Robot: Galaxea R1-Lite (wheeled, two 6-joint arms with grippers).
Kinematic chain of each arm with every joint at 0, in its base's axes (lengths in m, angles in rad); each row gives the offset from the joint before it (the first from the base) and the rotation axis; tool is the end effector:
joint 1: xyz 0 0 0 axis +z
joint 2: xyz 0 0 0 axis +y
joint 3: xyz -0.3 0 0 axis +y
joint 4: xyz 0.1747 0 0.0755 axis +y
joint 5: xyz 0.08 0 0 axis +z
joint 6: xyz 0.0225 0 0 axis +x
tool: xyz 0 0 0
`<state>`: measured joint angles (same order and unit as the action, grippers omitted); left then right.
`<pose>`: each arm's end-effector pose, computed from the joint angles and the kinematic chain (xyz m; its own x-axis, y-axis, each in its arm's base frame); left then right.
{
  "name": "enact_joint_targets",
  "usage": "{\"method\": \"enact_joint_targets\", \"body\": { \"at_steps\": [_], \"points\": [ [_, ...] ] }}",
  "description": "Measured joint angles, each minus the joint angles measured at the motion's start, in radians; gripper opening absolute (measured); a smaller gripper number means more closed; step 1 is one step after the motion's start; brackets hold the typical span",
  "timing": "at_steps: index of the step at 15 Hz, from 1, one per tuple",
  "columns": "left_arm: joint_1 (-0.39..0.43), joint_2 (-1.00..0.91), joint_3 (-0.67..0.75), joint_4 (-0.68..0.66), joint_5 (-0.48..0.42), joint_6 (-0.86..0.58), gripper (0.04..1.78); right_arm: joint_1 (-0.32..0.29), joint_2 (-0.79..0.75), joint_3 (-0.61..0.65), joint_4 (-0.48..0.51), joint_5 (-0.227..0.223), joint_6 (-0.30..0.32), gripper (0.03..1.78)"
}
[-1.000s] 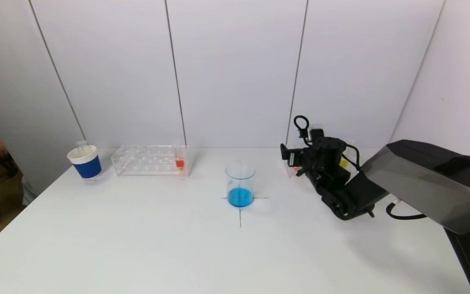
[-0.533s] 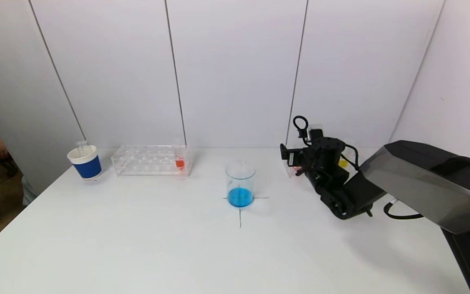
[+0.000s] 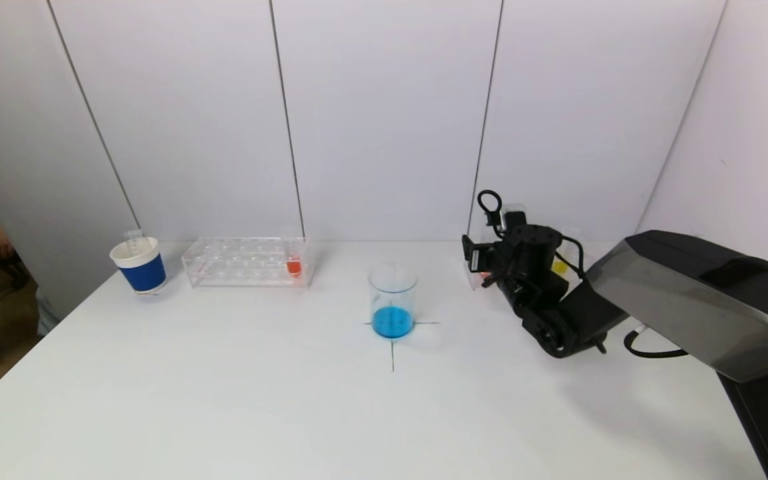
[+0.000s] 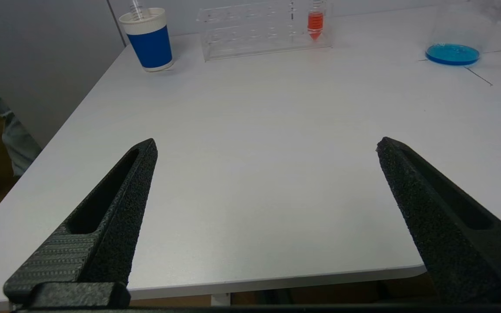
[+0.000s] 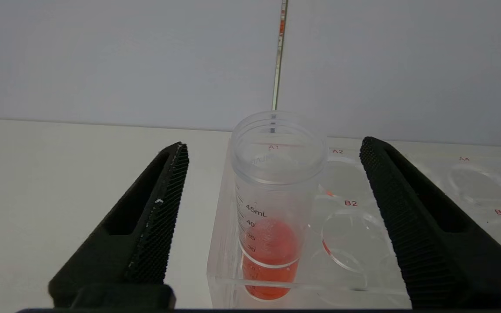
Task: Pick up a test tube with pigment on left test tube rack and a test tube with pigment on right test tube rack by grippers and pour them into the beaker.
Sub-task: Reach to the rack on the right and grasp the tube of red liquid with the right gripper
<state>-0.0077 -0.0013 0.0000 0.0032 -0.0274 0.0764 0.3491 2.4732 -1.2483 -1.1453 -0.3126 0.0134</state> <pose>-0.0229 -0.0004 0.0751 0.9994 -0.0351 -0.0019 0.0351 0.9965 0.0763 0.4410 0.1532 0.0391 0.9965 0.0355 -0.0757 -0.0364 0.9993 -0.0111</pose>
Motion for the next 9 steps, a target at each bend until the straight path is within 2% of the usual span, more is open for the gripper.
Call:
{"method": "enact_joint_targets", "body": {
  "at_steps": [4, 5, 9],
  "points": [
    [0.000, 0.000, 0.000, 0.000, 0.000, 0.000, 1.76, 0.000, 0.005, -0.008, 0.003, 0.000, 0.000, 0.65],
    [0.000, 0.000, 0.000, 0.000, 0.000, 0.000, 1.76, 0.000, 0.005, -0.010, 0.003, -0.001, 0.000, 0.53],
    [0.000, 0.000, 0.000, 0.000, 0.000, 0.000, 1.76, 0.000, 0.008, -0.014, 0.003, -0.001, 0.000, 0.51]
  ]
}}
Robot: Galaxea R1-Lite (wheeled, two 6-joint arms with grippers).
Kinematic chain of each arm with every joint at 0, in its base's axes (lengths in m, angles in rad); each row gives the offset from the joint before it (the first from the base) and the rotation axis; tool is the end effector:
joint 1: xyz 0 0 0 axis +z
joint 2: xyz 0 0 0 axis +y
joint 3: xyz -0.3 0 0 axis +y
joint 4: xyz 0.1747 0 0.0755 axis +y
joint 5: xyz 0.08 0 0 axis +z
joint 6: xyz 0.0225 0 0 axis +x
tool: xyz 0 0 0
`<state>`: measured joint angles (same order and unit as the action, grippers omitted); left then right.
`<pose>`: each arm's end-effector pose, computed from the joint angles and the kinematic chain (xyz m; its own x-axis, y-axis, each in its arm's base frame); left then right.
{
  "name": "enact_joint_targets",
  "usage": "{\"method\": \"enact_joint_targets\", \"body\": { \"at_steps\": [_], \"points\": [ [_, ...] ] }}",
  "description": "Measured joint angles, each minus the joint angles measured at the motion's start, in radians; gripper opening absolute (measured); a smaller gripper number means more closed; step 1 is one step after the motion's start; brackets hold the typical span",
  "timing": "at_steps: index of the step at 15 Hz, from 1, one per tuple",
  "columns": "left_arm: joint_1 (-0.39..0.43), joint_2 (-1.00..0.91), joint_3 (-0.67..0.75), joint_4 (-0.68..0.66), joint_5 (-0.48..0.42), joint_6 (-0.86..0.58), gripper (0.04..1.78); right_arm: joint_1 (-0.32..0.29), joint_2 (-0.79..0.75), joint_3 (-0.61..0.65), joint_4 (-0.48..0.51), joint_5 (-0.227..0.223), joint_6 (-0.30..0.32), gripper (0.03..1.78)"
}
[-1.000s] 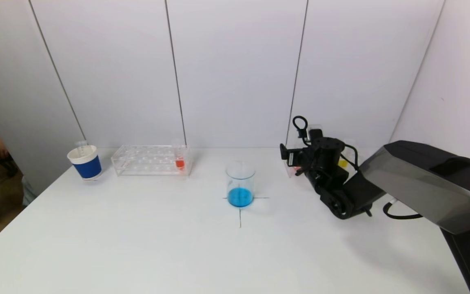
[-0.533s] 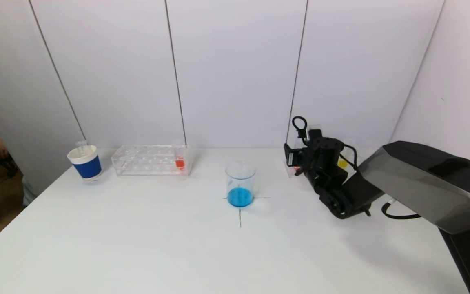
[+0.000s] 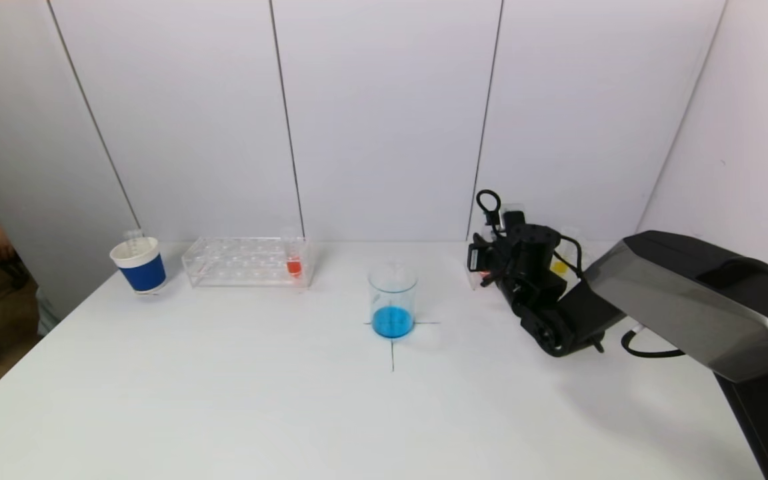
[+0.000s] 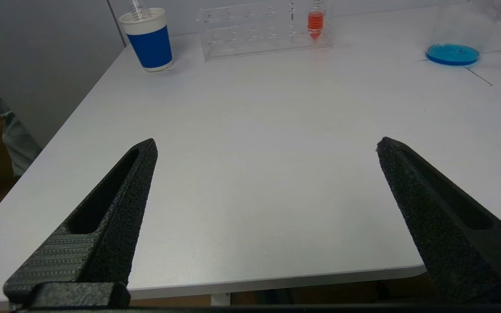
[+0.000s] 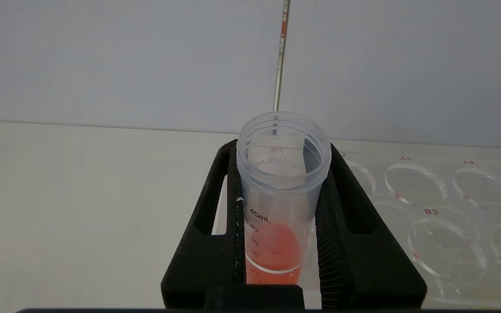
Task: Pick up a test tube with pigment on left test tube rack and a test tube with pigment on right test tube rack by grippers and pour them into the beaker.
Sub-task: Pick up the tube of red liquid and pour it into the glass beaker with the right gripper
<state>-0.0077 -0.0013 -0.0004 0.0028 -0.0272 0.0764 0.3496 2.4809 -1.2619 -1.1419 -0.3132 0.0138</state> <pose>-0.0229 -0.0004 0.0753 0.9994 -0.0349 -0.0011 0.0349 0.9965 0.0763 0.4431 0.1541 0.0383 0.9967 0.0354 -0.0733 -0.0362 0.9993 -0.0100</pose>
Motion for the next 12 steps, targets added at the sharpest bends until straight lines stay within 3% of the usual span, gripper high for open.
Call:
{"method": "enact_joint_targets", "body": {
  "at_steps": [12],
  "points": [
    [0.000, 0.000, 0.000, 0.000, 0.000, 0.000, 1.76, -0.001, -0.027, 0.000, 0.018, 0.001, -0.003, 0.51]
  ]
}}
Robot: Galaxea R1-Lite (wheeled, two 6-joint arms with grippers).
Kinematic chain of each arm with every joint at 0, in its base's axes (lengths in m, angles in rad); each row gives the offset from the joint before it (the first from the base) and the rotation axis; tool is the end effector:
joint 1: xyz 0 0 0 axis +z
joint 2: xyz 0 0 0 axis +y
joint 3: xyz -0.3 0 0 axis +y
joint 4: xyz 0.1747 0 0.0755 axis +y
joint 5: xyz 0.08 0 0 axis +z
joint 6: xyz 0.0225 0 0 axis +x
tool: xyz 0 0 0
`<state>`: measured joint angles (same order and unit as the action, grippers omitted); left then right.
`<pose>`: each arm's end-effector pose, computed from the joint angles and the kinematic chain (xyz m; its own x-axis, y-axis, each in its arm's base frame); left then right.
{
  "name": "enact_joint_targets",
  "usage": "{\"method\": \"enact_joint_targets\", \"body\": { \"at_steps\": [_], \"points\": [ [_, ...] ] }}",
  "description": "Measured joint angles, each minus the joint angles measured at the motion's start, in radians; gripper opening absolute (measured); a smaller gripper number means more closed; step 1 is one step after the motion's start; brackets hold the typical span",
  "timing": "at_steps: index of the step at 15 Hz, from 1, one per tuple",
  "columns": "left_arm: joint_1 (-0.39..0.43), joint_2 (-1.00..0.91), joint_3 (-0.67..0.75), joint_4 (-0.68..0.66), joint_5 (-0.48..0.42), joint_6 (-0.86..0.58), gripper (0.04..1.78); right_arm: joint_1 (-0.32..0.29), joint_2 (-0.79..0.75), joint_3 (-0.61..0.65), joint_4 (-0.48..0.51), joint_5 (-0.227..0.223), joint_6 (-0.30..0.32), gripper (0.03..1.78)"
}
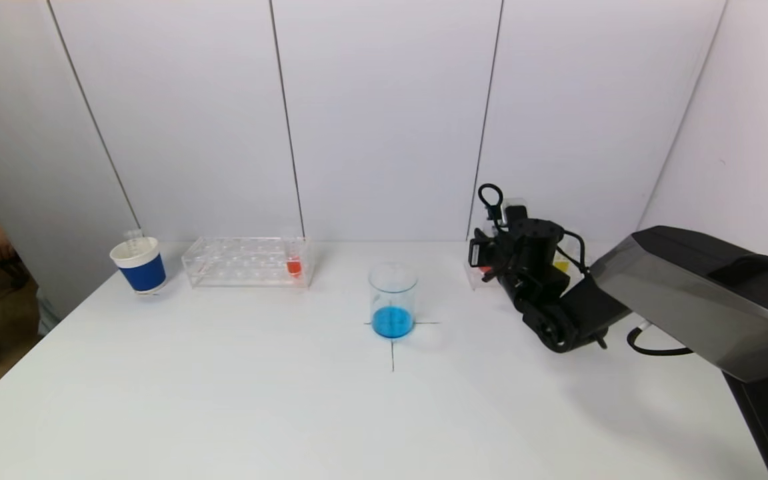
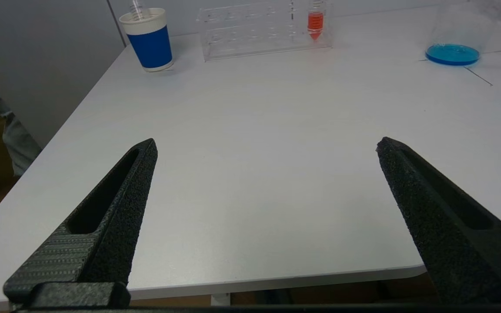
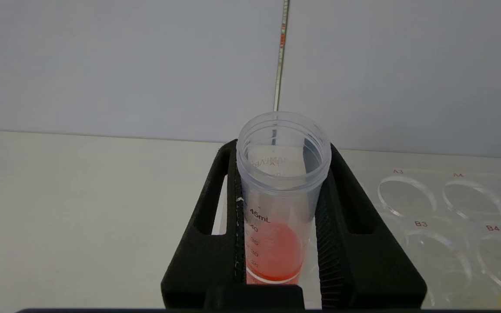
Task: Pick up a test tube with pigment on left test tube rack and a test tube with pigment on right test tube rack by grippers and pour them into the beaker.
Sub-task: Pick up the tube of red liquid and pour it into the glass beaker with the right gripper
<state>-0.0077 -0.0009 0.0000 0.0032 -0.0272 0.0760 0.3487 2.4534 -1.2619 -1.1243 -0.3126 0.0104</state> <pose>-0.0229 -0.0004 0.0752 0.9994 -0.0349 -0.0023 0.0350 0.9965 0.0759 0.4419 0.1533 0.0494 0.9973 0.0354 -0.0639 -0.0361 0.9993 -0.0103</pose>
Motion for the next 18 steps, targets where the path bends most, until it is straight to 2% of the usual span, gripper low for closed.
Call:
{"method": "enact_joint_targets", "body": {
  "at_steps": [7, 10, 13, 18],
  "points": [
    [0.000, 0.000, 0.000, 0.000, 0.000, 0.001, 1.76, 0.000, -0.121, -0.006, 0.101, -0.001, -0.017, 0.51],
    [0.000, 0.000, 0.000, 0.000, 0.000, 0.000, 1.76, 0.005, -0.190, -0.037, 0.181, -0.001, -0.029, 0.51],
    [0.000, 0.000, 0.000, 0.000, 0.000, 0.000, 1.76, 0.009, -0.272, -0.129, 0.316, 0.001, -0.038, 0.51],
    [0.000, 0.000, 0.000, 0.000, 0.000, 0.000, 1.76, 0.030, -0.366, -0.376, 0.619, 0.015, -0.042, 0.51]
  ]
}}
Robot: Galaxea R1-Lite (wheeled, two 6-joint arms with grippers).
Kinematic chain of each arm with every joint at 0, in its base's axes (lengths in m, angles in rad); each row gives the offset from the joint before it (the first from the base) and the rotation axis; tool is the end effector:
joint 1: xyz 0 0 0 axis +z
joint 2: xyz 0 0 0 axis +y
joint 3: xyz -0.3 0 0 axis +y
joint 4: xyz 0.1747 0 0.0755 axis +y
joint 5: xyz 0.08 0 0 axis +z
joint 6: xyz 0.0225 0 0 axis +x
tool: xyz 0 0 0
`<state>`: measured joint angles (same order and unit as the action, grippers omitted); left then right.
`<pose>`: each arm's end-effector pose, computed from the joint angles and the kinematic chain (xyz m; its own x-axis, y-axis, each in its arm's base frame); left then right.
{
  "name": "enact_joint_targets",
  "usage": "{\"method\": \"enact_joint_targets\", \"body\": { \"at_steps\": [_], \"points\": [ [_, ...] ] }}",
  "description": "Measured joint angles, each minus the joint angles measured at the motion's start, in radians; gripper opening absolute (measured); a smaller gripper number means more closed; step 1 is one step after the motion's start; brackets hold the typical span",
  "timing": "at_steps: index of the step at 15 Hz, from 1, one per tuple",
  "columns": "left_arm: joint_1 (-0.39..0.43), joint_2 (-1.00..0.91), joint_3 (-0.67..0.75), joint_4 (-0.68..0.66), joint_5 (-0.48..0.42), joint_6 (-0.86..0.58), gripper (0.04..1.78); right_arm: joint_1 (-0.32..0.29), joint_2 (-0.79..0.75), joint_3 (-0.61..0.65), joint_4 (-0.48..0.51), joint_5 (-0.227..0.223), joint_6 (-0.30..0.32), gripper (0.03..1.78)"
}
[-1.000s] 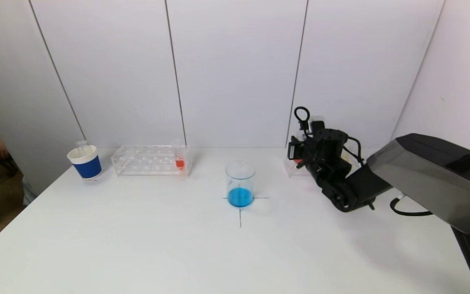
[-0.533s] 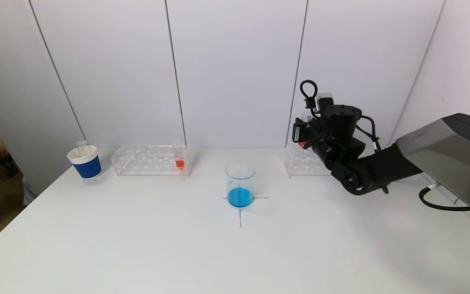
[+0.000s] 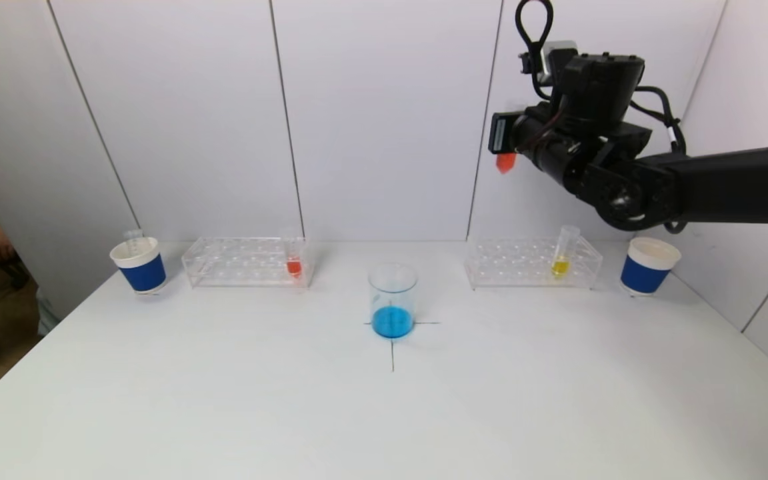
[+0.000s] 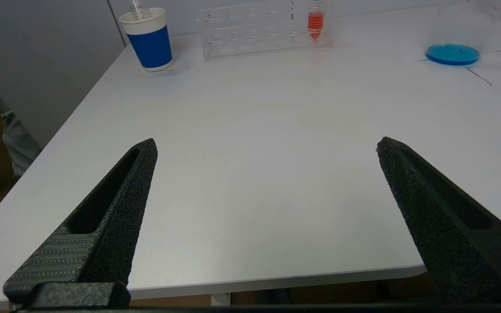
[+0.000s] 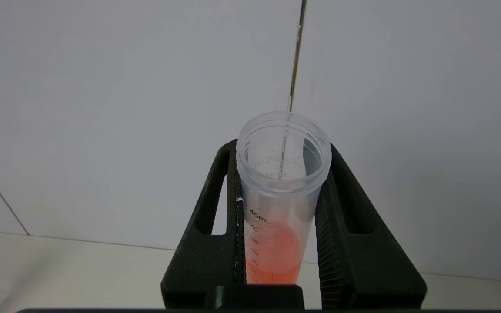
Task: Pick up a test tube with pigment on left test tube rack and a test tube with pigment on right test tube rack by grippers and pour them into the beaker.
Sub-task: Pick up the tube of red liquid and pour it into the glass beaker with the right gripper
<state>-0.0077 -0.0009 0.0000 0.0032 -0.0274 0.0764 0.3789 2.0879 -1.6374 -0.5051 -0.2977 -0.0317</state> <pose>-0.0229 -0.0004 0.0752 0.9994 -0.0351 -0.0023 0.0352 0.9965 0.0763 0.4111 0.1566 0.2582 0.9954 0.0806 0.0522 -0.0799 0.9967 -0.0156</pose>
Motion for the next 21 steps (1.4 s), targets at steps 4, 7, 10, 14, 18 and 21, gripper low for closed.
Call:
{"method": "enact_joint_targets", "body": {
  "at_steps": [4, 7, 10, 14, 18, 21],
  "points": [
    [0.000, 0.000, 0.000, 0.000, 0.000, 0.000, 1.76, 0.038, -0.003, -0.213, 0.223, 0.009, -0.004, 0.51],
    [0.000, 0.000, 0.000, 0.000, 0.000, 0.000, 1.76, 0.069, 0.029, -0.272, 0.262, 0.086, -0.049, 0.51],
    [0.000, 0.000, 0.000, 0.000, 0.000, 0.000, 1.76, 0.081, 0.038, -0.273, 0.255, 0.255, -0.106, 0.51],
    [0.000, 0.000, 0.000, 0.000, 0.000, 0.000, 1.76, 0.084, 0.047, -0.270, 0.251, 0.469, -0.257, 0.51],
    [0.000, 0.000, 0.000, 0.000, 0.000, 0.000, 1.76, 0.064, 0.059, -0.223, 0.256, 0.662, -0.473, 0.51],
    [0.000, 0.000, 0.000, 0.000, 0.000, 0.000, 1.76, 0.047, 0.075, -0.183, 0.257, 0.753, -0.669, 0.51]
  ]
}}
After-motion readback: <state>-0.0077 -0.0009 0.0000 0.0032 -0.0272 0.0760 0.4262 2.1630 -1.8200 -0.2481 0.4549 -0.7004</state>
